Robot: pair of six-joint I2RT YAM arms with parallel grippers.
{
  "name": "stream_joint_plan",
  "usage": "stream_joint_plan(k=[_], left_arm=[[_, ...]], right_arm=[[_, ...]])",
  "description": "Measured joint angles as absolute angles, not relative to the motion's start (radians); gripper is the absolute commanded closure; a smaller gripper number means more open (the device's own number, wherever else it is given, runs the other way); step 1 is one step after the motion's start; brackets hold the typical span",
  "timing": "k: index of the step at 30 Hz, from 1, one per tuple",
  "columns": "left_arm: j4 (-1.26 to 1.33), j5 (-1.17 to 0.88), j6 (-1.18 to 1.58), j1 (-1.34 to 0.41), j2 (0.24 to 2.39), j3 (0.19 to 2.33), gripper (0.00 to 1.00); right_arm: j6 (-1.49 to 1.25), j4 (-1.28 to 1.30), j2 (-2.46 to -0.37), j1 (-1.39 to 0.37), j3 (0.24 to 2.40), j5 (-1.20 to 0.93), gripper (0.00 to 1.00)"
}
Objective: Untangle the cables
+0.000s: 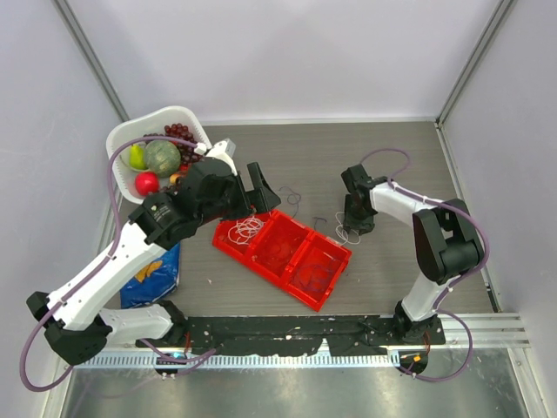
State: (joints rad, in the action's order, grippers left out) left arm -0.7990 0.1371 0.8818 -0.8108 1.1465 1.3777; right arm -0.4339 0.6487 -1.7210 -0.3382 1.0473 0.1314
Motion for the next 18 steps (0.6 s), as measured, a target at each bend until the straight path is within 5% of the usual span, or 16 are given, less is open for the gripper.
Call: stream_joint_plan(k=[12, 18], left_arm=[[-0.796, 0.135, 0.884, -0.811, 1.13, 1.363, 0.04], [-0.796, 0.135, 0.887, -0.811, 1.12, 1.361, 0.04]], right_arm=[[-0.451, 0.658, -1.678, -0.4, 1.005, 0.324, 0.75], [-0.457, 0.68, -1.613, -0.279, 0.994, 0.347, 0.71]])
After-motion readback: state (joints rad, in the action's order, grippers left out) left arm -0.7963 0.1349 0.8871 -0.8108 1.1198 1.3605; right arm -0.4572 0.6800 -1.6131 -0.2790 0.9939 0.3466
